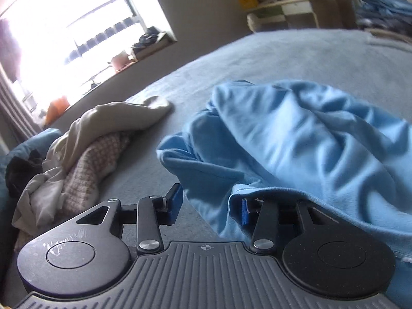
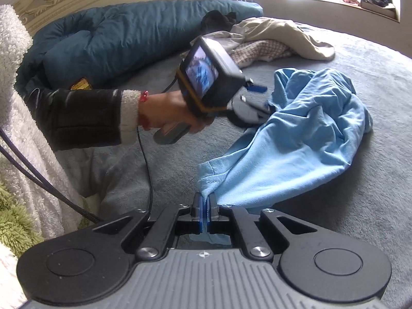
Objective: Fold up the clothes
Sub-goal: 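Lift the T-shirt high with both grippers, shaking it out in the air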
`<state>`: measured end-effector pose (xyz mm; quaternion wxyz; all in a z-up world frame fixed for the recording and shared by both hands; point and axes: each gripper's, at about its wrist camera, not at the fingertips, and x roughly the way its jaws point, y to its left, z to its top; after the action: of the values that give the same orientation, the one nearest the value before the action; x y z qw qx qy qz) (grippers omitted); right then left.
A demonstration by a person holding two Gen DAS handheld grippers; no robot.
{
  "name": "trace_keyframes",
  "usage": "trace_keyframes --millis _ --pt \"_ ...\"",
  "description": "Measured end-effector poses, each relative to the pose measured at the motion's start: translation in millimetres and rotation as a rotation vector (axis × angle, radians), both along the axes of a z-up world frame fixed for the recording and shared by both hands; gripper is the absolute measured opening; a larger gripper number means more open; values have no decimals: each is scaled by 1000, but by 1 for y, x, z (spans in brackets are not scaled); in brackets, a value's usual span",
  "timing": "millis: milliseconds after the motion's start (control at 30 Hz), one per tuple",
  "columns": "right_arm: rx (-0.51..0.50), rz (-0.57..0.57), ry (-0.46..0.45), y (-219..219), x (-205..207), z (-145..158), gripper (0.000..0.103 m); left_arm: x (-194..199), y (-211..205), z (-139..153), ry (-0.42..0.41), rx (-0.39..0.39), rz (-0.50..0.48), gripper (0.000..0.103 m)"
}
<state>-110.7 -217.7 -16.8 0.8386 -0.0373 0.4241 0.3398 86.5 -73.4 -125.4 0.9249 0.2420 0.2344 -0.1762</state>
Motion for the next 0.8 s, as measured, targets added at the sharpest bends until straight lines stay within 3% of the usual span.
trace_keyframes --millis 133,367,533,800 --pt "-27 -73 -29 -9 4 -1 3 5 32 25 -70 -172 156 34" --pt "-29 -303 -159 -29 30 4 3 -26 83 90 -254 -373 308 32" --pt "0 -386 -297 -32 43 17 3 -47 92 138 -376 -398 324 31" --pt "89 -503 -578 -54 50 84 3 -70 73 212 -566 -436 306 30"
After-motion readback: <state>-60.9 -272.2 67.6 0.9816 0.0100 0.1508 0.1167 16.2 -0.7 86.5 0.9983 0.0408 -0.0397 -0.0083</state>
